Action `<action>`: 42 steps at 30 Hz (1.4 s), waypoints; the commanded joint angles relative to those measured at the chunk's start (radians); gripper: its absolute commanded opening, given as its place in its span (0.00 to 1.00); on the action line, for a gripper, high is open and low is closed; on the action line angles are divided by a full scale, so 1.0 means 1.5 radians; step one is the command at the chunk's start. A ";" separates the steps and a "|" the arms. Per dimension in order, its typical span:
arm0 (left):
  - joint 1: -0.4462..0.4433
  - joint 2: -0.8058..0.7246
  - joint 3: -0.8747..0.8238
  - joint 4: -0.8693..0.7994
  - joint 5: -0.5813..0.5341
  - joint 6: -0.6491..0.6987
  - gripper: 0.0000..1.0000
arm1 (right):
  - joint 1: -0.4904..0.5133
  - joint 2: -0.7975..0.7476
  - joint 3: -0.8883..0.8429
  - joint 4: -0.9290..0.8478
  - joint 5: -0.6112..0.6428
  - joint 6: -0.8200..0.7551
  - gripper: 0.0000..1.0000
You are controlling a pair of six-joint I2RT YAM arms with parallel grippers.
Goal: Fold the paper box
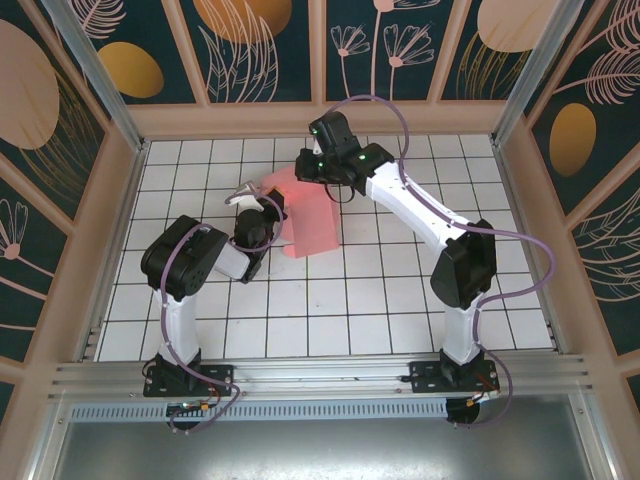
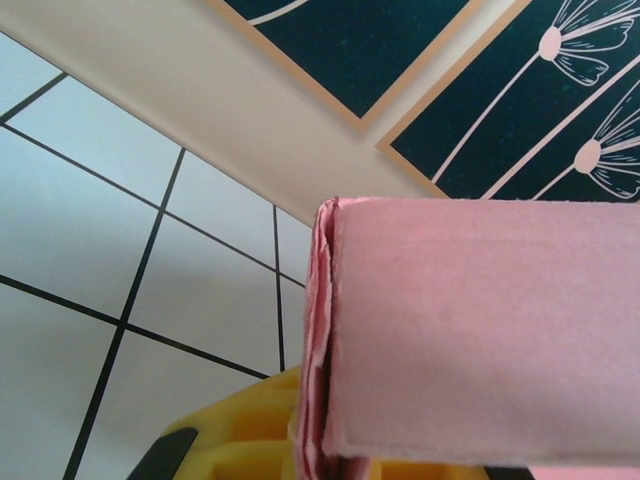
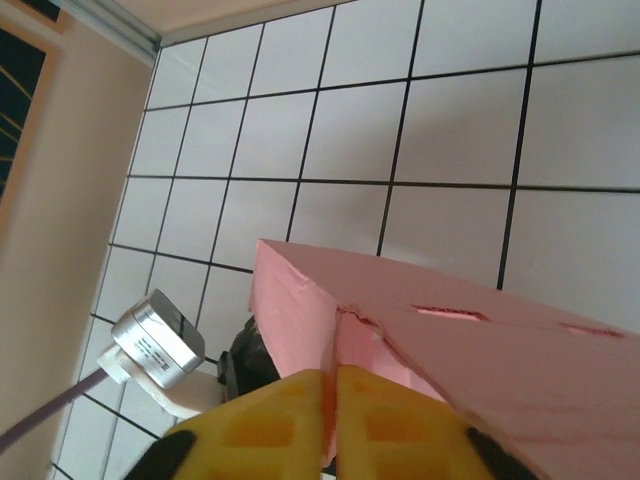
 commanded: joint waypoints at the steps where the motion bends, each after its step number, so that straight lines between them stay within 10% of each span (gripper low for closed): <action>1: 0.001 -0.011 -0.005 0.019 -0.009 0.017 0.00 | 0.006 0.009 0.025 -0.011 0.006 0.011 0.03; 7: 0.001 -0.013 -0.006 0.018 -0.010 0.017 0.00 | 0.006 0.008 0.023 -0.011 0.008 0.021 0.26; 15: 0.001 -0.018 -0.011 0.013 -0.014 0.019 0.00 | 0.007 0.002 0.009 0.002 0.001 0.024 0.00; 22: 0.001 -0.027 -0.013 -0.007 -0.012 0.016 0.00 | 0.005 -0.084 -0.048 0.071 0.028 -0.016 0.50; 30: 0.001 -0.079 -0.012 -0.121 0.047 0.044 0.00 | -0.059 -0.273 -0.247 0.215 0.042 -0.076 0.59; 42: 0.001 -0.099 0.056 -0.238 0.261 0.038 0.00 | -0.308 -0.321 -0.397 0.260 -0.300 -0.153 0.51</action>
